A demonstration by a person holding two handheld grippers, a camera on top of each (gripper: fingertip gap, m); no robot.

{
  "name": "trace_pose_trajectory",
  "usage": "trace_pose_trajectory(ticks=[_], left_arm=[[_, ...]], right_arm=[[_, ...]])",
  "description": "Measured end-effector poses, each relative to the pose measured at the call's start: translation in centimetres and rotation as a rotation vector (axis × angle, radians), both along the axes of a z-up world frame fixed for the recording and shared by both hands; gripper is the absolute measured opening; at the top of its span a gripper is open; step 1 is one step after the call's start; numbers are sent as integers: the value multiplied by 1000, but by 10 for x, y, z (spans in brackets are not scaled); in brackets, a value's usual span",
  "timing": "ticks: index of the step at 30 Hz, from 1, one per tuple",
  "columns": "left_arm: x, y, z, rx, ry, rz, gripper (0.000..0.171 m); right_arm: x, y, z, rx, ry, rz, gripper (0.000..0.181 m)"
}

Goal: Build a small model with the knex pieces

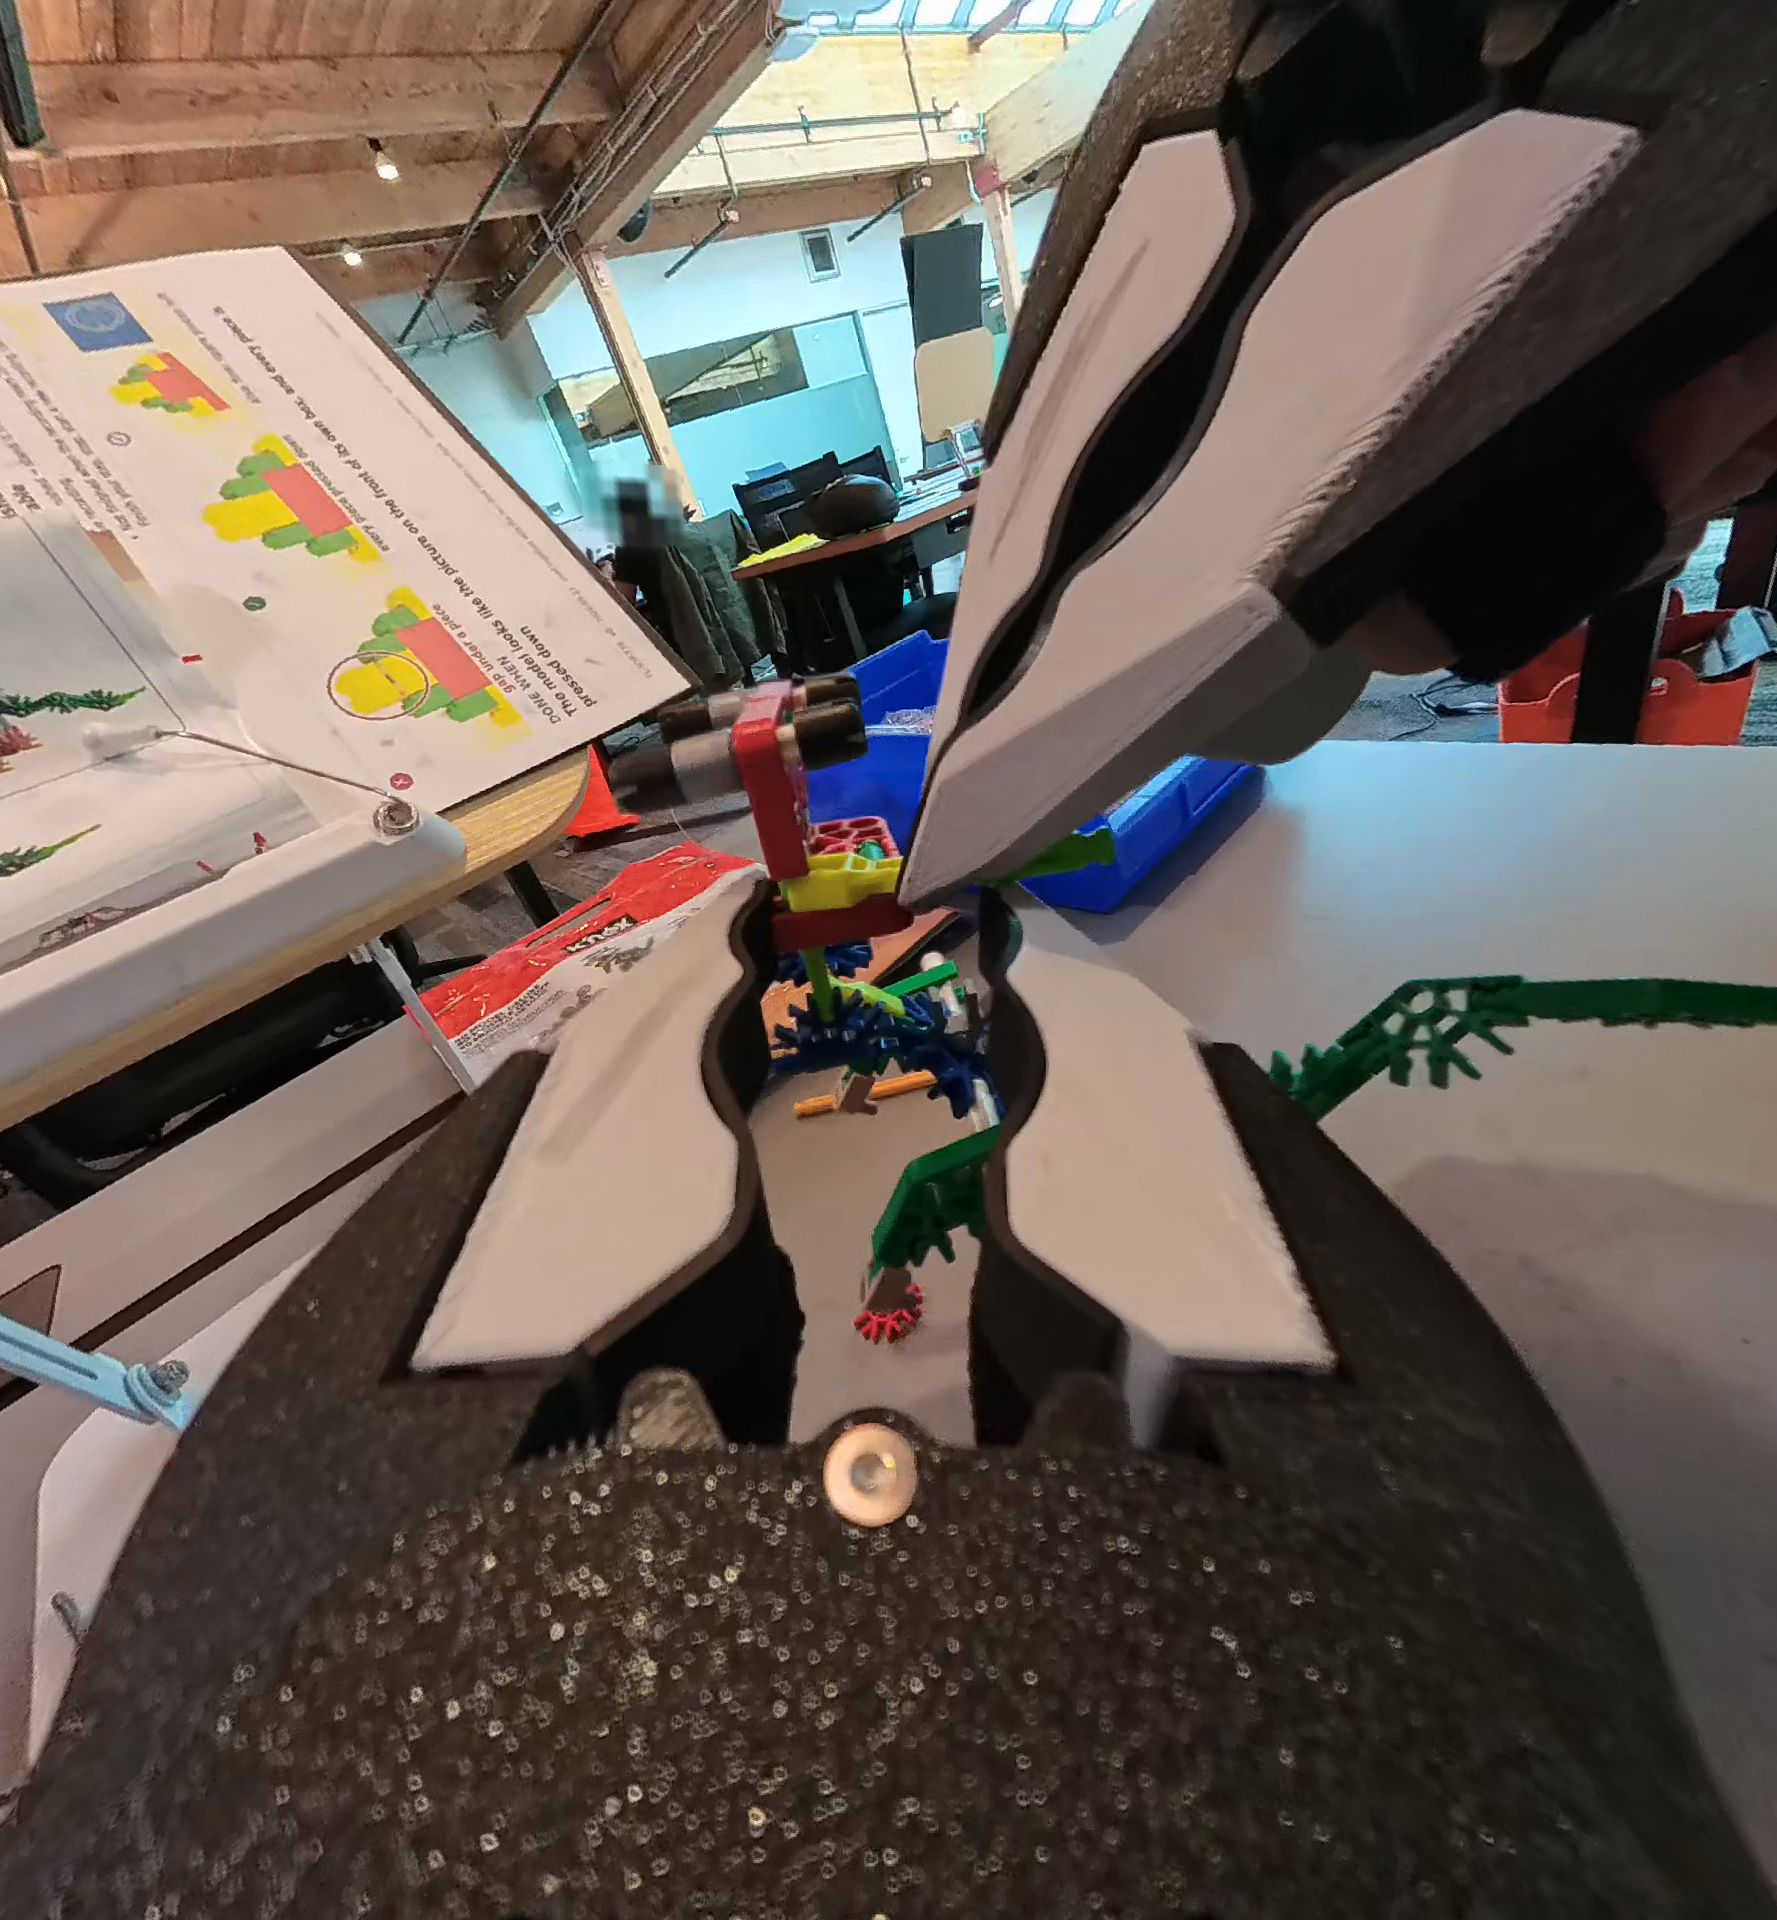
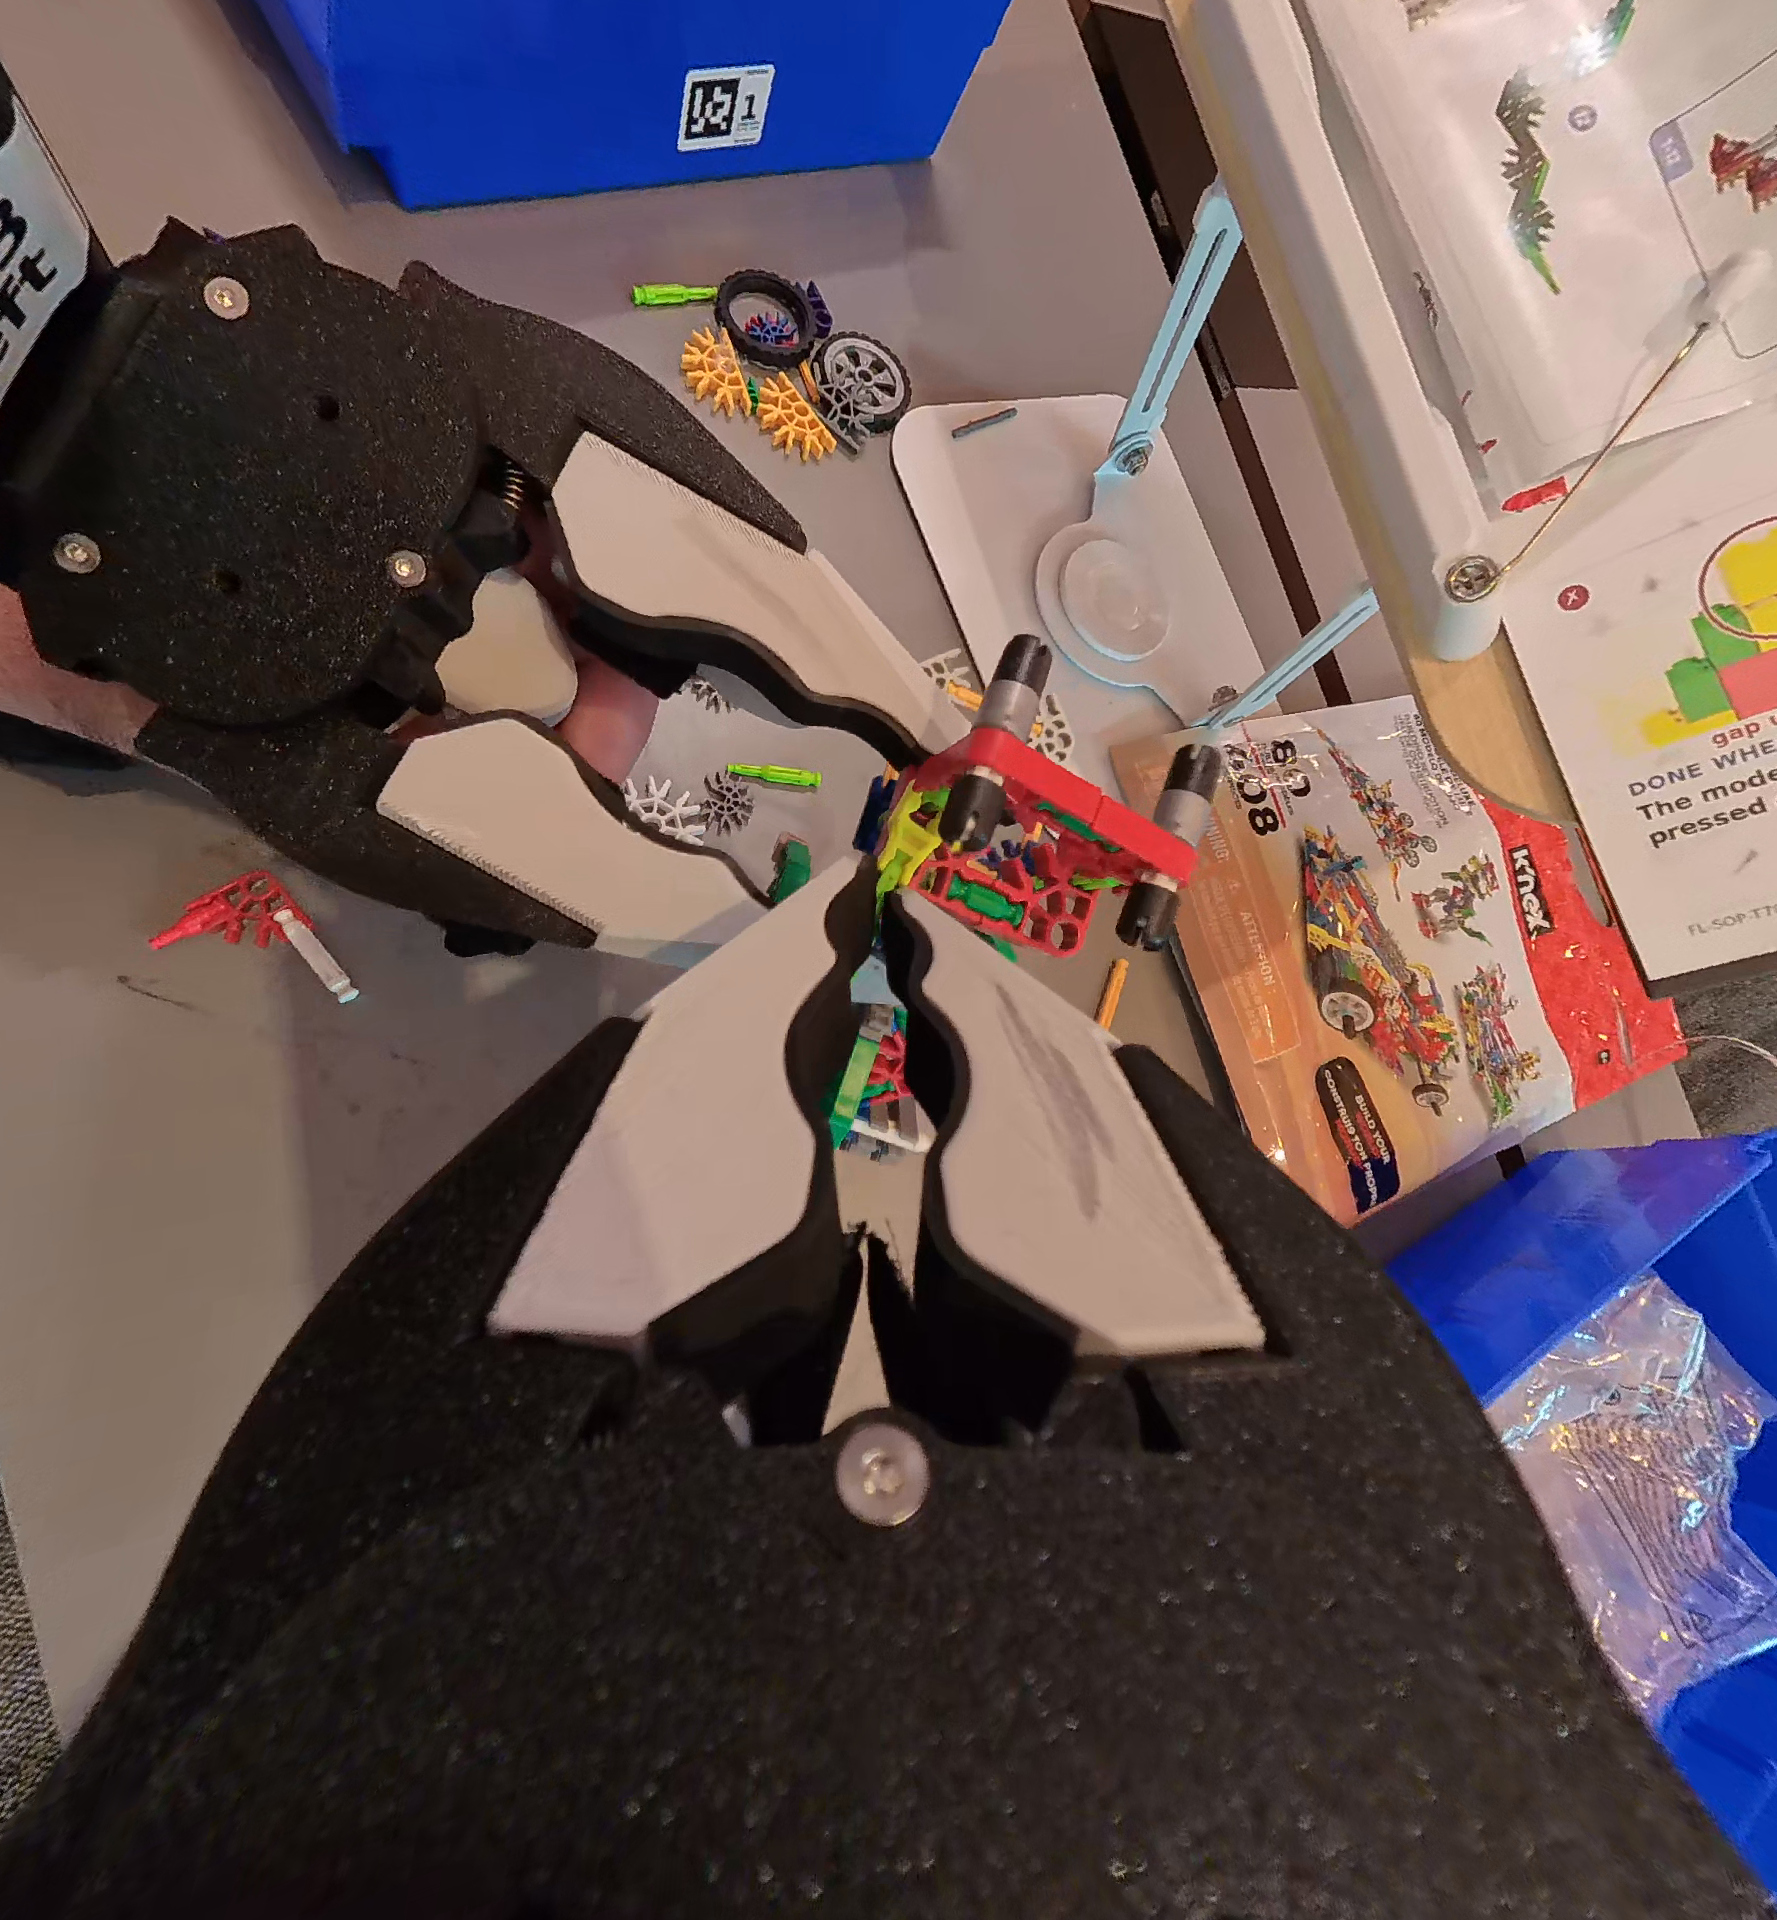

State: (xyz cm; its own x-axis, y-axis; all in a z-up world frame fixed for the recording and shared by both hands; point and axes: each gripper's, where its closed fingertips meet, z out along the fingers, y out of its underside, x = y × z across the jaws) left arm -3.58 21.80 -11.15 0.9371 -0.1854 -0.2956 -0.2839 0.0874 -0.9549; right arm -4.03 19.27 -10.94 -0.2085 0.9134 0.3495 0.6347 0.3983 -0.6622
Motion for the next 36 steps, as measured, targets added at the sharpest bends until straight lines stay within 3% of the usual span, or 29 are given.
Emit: trace_pose_trajectory(ticks=[36], left_arm=[[-3,5,-7,-38,-12,20,32]], right_arm=[[-6,4,-5,-37,43,-5,0]])
